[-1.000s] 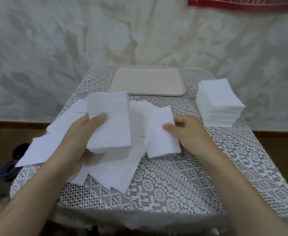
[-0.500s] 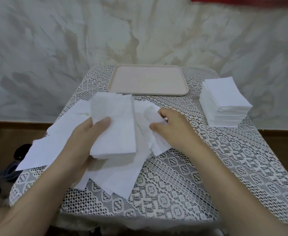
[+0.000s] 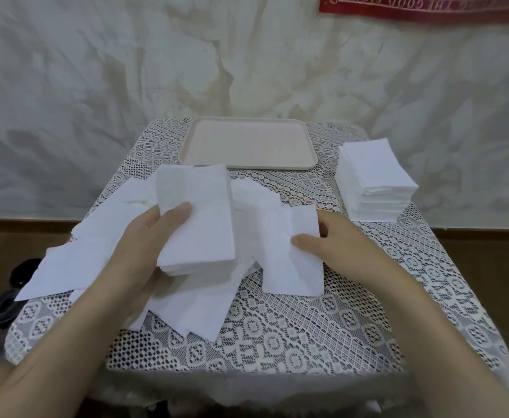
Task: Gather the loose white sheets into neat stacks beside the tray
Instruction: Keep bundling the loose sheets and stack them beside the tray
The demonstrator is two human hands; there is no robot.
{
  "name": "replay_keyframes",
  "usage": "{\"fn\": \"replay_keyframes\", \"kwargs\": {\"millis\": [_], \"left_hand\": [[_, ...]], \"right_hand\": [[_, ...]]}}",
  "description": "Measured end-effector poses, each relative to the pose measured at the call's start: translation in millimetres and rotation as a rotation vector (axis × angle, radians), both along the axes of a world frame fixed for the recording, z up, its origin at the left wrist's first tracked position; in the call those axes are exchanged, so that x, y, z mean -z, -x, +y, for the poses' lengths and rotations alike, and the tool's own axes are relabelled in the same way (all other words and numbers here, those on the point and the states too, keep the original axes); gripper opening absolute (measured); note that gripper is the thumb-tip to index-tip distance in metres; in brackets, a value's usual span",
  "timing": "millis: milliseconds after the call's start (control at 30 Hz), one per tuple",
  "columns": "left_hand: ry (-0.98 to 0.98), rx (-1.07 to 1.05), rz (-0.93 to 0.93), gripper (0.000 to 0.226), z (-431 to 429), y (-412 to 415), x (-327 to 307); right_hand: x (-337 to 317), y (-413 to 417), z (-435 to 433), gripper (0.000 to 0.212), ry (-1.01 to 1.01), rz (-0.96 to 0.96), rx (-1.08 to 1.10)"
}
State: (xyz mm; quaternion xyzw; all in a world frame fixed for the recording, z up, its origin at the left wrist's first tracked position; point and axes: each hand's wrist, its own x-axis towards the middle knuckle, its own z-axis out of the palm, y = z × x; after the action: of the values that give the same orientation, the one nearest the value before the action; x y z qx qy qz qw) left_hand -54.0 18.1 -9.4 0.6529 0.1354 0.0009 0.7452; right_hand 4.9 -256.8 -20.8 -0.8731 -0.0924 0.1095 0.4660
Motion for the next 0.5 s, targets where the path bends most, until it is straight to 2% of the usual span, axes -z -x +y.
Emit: {"fn": "replay_keyframes", "kwargs": {"millis": [67,200,300,500], "left_hand": [[-0.015,-0.012,0.002,0.046,3.6,-0.1,-0.5],[-0.030,-0.047,0.006,0.029,6.0,-2.5,-3.8],[-0.042,-0.047,0.008,0.028,8.3,-4.1,-4.6],[-0.053,-0.053,0.001,0.024,14.2,-6.0,-6.0]], "right_hand": [[-2.9,-0.3,-1.4,0.017,-0.009,-0.011,0.018],[-2.8,-4.6,4.6,0.020,-0.012,-0.024,0.058],[1.2,-10.8,11.2,0.022,0.003,-0.043,0.073],[5.4,-19.3,16.9,0.015,0.036,-0.074,0.065]]}}
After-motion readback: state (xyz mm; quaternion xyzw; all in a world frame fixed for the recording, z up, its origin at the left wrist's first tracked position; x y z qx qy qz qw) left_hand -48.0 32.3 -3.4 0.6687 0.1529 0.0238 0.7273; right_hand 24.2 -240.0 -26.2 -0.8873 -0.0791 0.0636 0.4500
